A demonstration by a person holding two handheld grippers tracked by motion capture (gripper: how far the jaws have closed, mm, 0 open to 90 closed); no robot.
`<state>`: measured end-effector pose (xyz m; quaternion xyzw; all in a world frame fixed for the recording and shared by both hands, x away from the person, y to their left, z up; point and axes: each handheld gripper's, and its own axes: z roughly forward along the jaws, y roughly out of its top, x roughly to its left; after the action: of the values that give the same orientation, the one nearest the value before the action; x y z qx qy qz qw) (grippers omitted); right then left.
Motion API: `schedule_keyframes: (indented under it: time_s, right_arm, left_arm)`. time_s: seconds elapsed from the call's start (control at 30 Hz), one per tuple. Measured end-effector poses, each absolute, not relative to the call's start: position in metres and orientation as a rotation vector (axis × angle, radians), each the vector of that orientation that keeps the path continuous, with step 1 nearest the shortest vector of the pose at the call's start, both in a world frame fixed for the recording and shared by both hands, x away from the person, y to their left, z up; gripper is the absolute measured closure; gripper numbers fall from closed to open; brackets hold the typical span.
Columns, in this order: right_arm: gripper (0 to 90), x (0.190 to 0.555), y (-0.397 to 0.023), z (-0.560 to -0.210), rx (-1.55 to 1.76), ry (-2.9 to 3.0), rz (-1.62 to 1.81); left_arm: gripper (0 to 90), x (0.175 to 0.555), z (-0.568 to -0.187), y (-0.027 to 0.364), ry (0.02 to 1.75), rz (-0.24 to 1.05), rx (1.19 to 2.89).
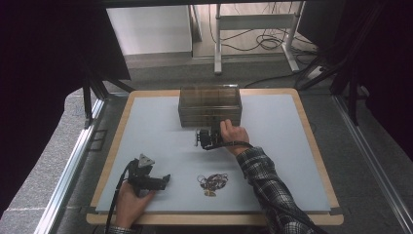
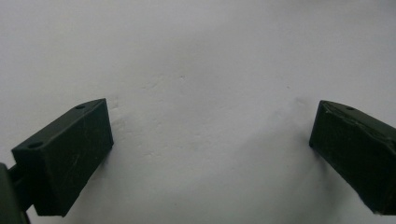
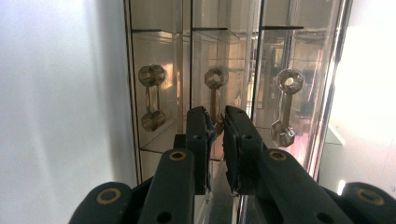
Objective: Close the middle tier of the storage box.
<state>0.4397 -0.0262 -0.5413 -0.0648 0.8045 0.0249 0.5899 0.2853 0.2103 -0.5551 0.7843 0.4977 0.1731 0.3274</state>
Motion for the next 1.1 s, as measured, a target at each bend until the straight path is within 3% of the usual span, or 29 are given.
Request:
schedule_keyframes:
  time_s: [1.1]
  right_arm:
    - [79.6,0.420,-0.033,-0.539,-0.169,1.884,0.114]
  left_arm:
    - [0.0,0.285,-0.555,0.210,1.303,0.454,2.055]
